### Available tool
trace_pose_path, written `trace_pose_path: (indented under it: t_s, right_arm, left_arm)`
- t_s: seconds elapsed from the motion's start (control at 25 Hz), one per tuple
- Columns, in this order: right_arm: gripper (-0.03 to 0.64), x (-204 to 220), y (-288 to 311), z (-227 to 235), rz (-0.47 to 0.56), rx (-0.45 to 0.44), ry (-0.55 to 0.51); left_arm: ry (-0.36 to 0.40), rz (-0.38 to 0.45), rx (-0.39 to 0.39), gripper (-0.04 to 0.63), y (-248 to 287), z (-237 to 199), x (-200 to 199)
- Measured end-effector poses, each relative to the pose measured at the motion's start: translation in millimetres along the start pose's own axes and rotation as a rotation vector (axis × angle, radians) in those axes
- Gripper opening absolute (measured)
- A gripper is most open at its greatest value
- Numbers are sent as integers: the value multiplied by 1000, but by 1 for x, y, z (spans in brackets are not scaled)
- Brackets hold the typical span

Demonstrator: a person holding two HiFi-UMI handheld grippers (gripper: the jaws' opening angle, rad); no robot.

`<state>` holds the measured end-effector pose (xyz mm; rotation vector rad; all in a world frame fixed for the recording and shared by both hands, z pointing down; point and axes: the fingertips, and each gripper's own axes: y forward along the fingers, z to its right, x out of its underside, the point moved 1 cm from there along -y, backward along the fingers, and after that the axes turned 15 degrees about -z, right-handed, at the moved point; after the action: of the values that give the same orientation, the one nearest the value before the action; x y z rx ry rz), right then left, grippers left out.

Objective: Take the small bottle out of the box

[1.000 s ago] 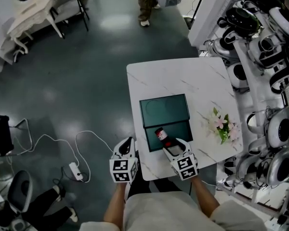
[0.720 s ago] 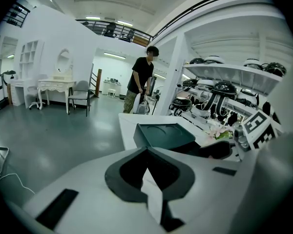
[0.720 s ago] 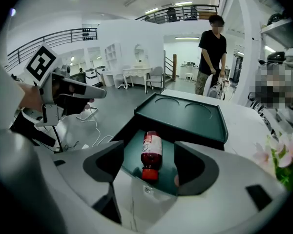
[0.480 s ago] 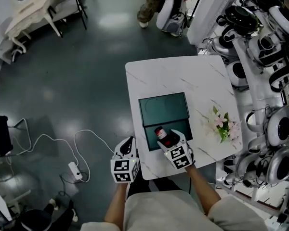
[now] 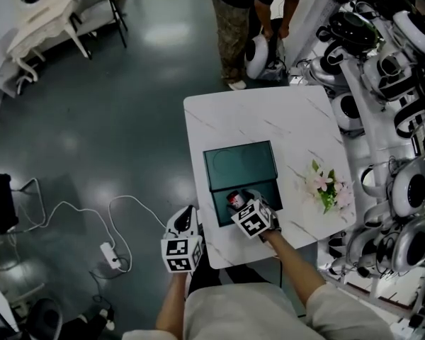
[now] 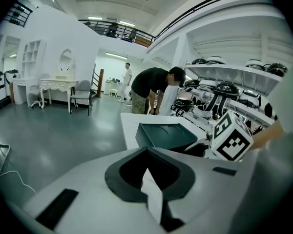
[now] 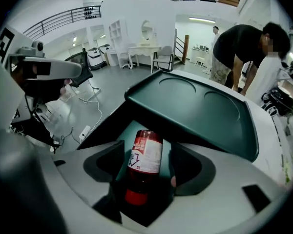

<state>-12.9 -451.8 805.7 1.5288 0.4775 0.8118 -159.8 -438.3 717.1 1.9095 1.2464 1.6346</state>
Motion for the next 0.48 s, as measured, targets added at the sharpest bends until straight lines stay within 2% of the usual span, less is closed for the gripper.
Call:
trace_pose_path:
  t_s: [0.36,0.48]
  right_arm:
    - [296,5,25,-5,-87,-71,22]
    - [298,6,26,-7,-107,-32,-7]
  left_arm:
    - [-5,13,-5,18,0,-1,-4]
    - [-6,14,-5,18,0,-1,-6]
